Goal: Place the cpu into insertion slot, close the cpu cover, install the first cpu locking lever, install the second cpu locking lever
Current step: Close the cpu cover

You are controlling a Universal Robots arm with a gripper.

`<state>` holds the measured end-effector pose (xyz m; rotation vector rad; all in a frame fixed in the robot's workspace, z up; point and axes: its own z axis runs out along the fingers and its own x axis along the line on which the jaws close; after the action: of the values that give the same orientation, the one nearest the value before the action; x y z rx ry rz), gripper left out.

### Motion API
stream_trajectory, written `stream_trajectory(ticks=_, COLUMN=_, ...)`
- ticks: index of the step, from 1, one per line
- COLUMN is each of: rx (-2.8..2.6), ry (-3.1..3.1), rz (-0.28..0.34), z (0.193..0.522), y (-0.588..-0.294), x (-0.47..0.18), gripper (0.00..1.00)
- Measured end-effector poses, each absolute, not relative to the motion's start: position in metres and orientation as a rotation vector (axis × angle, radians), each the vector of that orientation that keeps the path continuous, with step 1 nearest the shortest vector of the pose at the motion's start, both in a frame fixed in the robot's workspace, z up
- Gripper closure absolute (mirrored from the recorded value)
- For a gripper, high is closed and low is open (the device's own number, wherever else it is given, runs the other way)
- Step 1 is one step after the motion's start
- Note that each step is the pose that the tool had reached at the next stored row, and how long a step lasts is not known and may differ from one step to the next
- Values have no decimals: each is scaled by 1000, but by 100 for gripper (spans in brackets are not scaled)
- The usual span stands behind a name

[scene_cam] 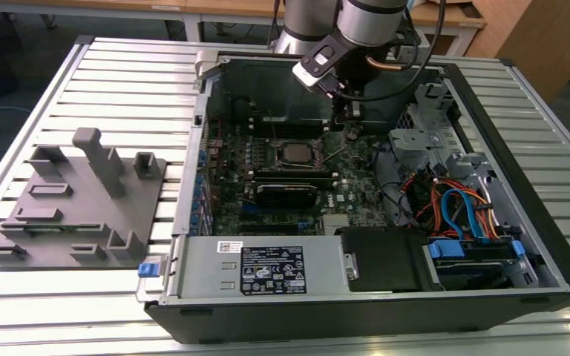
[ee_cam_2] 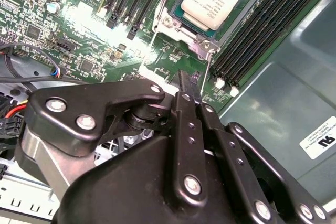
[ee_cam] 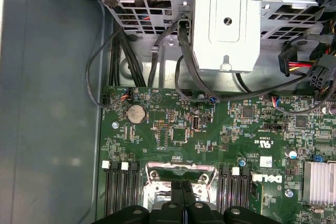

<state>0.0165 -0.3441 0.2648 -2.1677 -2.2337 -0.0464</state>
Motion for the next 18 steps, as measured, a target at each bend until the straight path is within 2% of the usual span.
stream_trajectory(ticks=18, rx=-2168, ry=-2233, rz=-46, z=265, y=-344, x=19, gripper=89)
